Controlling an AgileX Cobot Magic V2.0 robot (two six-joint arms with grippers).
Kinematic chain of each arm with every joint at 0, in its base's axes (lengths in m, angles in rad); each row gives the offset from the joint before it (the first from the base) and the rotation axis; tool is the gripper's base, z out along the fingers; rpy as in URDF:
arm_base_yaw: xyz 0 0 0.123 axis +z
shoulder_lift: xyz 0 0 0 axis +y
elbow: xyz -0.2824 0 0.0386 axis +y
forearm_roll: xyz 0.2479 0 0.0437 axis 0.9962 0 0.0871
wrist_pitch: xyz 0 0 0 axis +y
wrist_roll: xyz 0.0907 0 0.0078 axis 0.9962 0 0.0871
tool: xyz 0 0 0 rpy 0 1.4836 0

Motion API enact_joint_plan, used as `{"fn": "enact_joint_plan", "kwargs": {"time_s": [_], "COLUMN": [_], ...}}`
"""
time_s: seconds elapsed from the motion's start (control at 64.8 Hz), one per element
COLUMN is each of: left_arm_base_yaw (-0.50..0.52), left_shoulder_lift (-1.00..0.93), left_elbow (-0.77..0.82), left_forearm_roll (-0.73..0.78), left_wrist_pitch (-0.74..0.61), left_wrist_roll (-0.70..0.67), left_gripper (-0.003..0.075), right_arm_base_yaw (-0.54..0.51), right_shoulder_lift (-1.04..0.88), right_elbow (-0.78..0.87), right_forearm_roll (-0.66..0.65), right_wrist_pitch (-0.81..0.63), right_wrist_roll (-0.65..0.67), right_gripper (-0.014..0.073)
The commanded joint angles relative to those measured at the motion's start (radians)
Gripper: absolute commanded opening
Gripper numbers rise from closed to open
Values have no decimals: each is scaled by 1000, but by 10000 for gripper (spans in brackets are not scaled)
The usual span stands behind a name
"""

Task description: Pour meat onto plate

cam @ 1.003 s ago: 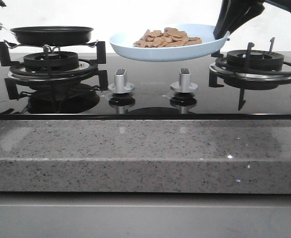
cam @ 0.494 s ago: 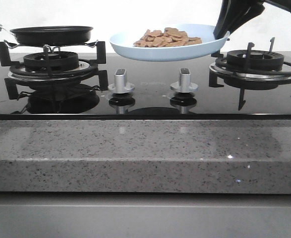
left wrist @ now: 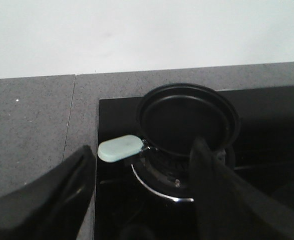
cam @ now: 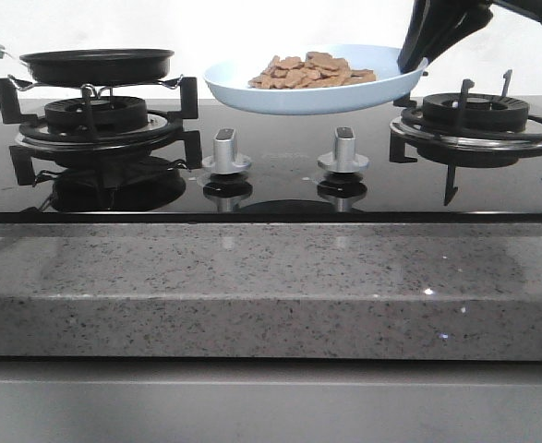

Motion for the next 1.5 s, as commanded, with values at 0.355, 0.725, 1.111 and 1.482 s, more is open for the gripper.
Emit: {"fn": "enact_joint_plan", "kwargs": {"time_s": [0.355,0.725,1.111,1.482], "left_arm_base_yaw": [-78,-78,-78,-78], "left_shoulder_lift": [-227,-225,-225,-225], "left_elbow": [303,309,309,309], "left_forearm_roll": [128,125,136,153], "left_wrist_pitch": [-19,-39,-40,-49], "left_wrist_roll": [-157,-157,-157,-157], "left_gripper": [408,408,408,408], "right_arm_base_yaw": [-7,-7,-7,-12], "right_shoulder_lift": [-55,118,383,362], "right_elbow": [-26,-241,-535,-562], "right_forearm_roll": [24,32,58,-12], "right_wrist_pitch": [-101,-42,51,95], "right_wrist_roll": [-11,-37,-37,-37], "right_gripper": [-71,-71,-65,402]}}
